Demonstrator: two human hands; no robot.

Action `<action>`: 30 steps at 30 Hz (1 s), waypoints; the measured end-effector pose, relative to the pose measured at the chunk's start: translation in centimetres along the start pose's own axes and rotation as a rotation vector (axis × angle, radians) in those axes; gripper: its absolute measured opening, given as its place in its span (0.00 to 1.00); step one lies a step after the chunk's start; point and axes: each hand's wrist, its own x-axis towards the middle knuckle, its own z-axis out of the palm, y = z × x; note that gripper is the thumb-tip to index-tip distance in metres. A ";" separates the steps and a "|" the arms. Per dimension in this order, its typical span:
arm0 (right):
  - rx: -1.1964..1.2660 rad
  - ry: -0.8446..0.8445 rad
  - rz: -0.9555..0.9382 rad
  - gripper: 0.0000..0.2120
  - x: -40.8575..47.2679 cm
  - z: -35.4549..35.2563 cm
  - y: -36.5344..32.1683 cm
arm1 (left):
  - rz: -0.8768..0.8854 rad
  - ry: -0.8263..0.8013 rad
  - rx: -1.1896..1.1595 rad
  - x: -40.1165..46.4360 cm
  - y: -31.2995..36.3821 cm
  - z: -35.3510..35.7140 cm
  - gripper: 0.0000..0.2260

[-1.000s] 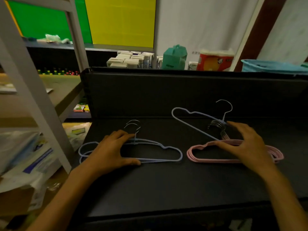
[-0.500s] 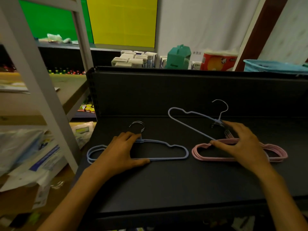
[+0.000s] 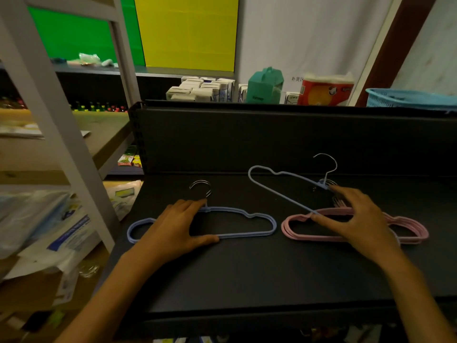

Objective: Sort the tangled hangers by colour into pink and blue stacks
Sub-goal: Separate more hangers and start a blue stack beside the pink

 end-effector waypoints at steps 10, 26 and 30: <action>-0.005 -0.031 -0.027 0.38 0.5 0.0 -0.6 | -0.002 -0.011 0.041 -0.5 0.2 -0.8 0.40; -0.015 -0.356 -0.301 0.41 0.1 8.1 -11.0 | -0.262 0.268 0.347 -9.8 -4.8 -7.3 0.31; 0.025 -0.455 -0.302 0.39 0.2 9.4 -12.2 | -0.216 0.263 0.305 -9.9 -4.6 -7.0 0.32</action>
